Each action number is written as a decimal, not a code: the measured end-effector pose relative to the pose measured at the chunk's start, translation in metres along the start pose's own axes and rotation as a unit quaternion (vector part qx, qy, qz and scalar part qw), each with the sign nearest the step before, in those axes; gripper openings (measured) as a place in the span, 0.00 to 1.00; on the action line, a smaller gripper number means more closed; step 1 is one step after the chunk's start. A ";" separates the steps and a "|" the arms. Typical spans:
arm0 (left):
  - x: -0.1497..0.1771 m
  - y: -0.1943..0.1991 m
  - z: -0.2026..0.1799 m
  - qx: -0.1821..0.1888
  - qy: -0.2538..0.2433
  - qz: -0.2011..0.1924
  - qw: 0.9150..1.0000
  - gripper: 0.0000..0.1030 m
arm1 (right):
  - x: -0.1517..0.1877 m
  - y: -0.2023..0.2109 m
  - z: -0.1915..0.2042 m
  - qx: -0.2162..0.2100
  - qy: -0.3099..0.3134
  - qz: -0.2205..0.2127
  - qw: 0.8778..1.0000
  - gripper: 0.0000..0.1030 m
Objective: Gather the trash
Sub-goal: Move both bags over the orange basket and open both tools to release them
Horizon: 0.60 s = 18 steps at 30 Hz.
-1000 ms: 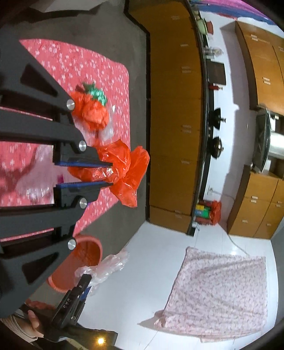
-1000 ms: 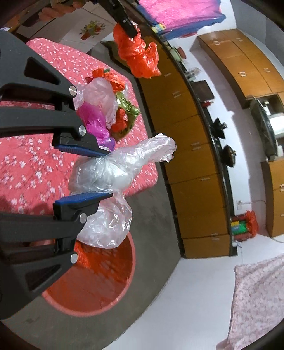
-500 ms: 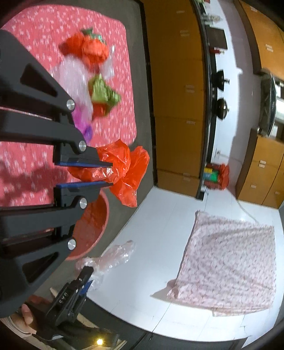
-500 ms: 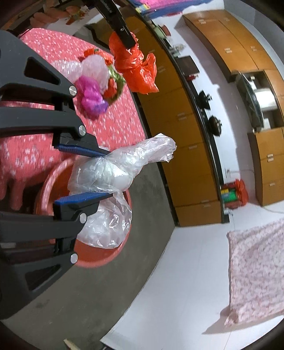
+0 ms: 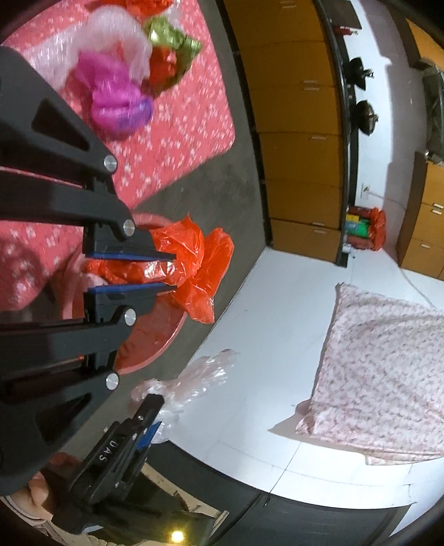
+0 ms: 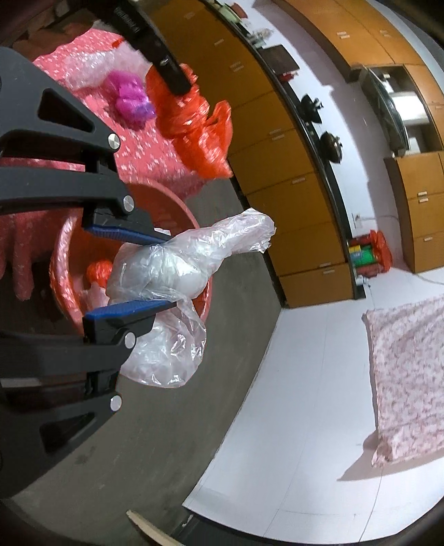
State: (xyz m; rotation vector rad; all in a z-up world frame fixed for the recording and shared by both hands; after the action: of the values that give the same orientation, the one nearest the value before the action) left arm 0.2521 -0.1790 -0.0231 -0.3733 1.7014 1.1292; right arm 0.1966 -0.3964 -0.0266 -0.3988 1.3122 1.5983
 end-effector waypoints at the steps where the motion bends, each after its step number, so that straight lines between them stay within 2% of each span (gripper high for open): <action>1: 0.001 -0.005 -0.002 0.003 -0.001 0.002 1.000 0.11 | 0.000 -0.001 -0.002 0.002 -0.003 -0.001 1.000 0.31; 9: 0.009 -0.049 -0.016 0.032 -0.010 0.022 0.999 0.11 | -0.005 -0.019 -0.012 0.007 -0.021 0.001 1.000 0.31; 18: 0.010 -0.076 -0.019 0.045 -0.016 0.031 0.998 0.12 | -0.008 -0.034 -0.017 0.000 -0.033 0.003 0.999 0.31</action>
State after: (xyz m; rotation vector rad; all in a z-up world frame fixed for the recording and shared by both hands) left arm 0.2897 -0.2305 -0.0689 -0.2456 1.7391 1.0929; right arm 0.2237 -0.4176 -0.0452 -0.3382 1.2643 1.6033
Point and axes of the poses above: each gripper's, at about its wrist camera, not at the fingertips, and y roughly against the way its jaws point, z to its left, x to its underside, the point moved 3 cm from there along -y, roughly the way its jaws point, and after that the axes turned 12 degrees about -y, right-handed, at the moved point
